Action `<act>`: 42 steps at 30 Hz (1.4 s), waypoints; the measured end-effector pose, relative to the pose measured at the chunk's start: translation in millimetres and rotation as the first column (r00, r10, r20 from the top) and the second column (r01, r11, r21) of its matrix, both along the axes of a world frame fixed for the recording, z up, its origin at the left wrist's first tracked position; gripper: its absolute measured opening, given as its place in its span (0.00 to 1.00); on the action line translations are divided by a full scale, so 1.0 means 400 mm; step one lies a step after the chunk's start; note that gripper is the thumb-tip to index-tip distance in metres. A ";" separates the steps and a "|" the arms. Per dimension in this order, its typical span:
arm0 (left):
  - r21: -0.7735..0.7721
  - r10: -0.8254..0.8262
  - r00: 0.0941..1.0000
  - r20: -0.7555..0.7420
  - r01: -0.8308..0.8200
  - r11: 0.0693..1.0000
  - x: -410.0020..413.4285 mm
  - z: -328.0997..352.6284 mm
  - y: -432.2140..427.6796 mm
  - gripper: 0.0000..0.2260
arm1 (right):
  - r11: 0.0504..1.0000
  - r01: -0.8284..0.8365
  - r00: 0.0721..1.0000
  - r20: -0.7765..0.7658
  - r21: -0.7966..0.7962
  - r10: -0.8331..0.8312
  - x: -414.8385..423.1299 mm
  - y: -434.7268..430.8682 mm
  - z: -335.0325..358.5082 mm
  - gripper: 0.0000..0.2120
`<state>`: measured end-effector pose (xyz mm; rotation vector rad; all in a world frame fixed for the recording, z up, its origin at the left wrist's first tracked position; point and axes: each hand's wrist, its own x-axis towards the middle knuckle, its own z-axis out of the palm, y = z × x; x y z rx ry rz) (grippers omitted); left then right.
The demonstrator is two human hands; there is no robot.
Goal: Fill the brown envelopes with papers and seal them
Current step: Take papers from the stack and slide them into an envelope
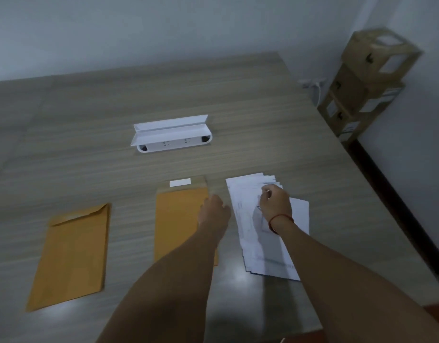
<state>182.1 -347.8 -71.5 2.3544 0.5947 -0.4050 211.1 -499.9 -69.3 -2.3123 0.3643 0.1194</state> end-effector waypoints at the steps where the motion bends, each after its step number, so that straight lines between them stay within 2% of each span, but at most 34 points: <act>1: -0.012 0.010 1.000 0.015 -0.009 1.000 -0.005 -0.006 -0.029 0.12 | 0.996 0.087 0.996 0.012 -0.007 -0.087 -0.007 -0.032 0.003 0.13; 3: -0.005 -0.009 1.000 0.024 0.009 1.000 -0.018 -0.020 -0.074 0.13 | 0.972 0.197 0.978 -0.049 -0.127 -0.205 -0.026 -0.094 -0.002 0.14; 6: -0.006 -0.042 0.998 0.040 0.043 0.999 -0.041 -0.032 -0.127 0.16 | 0.938 0.192 0.917 -0.288 -0.290 -0.277 -0.072 -0.167 -0.026 0.22; 9: -0.036 -0.017 0.999 0.045 0.019 0.999 -0.053 -0.035 -0.155 0.20 | 0.950 0.203 0.867 -0.407 -0.237 -0.287 -0.098 -0.187 -0.045 0.31; 12: -0.055 0.024 1.000 0.019 -0.023 0.998 -0.057 -0.034 -0.172 0.24 | 0.961 0.257 0.855 -0.439 -0.100 -0.274 -0.092 -0.176 -0.060 0.34; 16: -0.071 0.058 0.998 -0.023 -0.060 0.996 -0.063 -0.043 -0.172 0.30 | 0.969 0.235 0.870 -0.428 -0.080 -0.246 -0.084 -0.154 -0.095 0.27; 23: -0.116 0.121 0.992 -0.041 -0.125 0.985 -0.072 -0.062 -0.170 0.29 | 0.969 0.236 0.917 -0.314 -0.076 -0.248 -0.107 -0.133 -0.063 0.25; 28: -0.169 0.216 0.976 -0.041 -0.220 0.961 -0.069 -0.069 -0.170 0.31 | 0.979 0.197 0.937 -0.302 0.044 -0.175 -0.107 -0.150 -0.073 0.14; 32: -0.250 0.273 0.961 -0.038 -0.274 0.929 -0.067 -0.077 -0.178 0.28 | 0.979 0.204 0.945 -0.260 -0.003 -0.198 -0.124 -0.151 -0.073 0.13; 37: -0.233 0.257 0.966 -0.015 -0.254 0.939 -0.071 -0.076 -0.187 0.21 | 0.981 0.184 0.955 -0.228 -0.057 -0.192 -0.134 -0.135 -0.060 0.15; 42: -0.247 0.242 0.970 0.029 -0.228 0.942 -0.073 -0.069 -0.189 0.20 | 0.977 0.210 0.945 -0.249 -0.036 -0.213 -0.138 -0.140 -0.059 0.17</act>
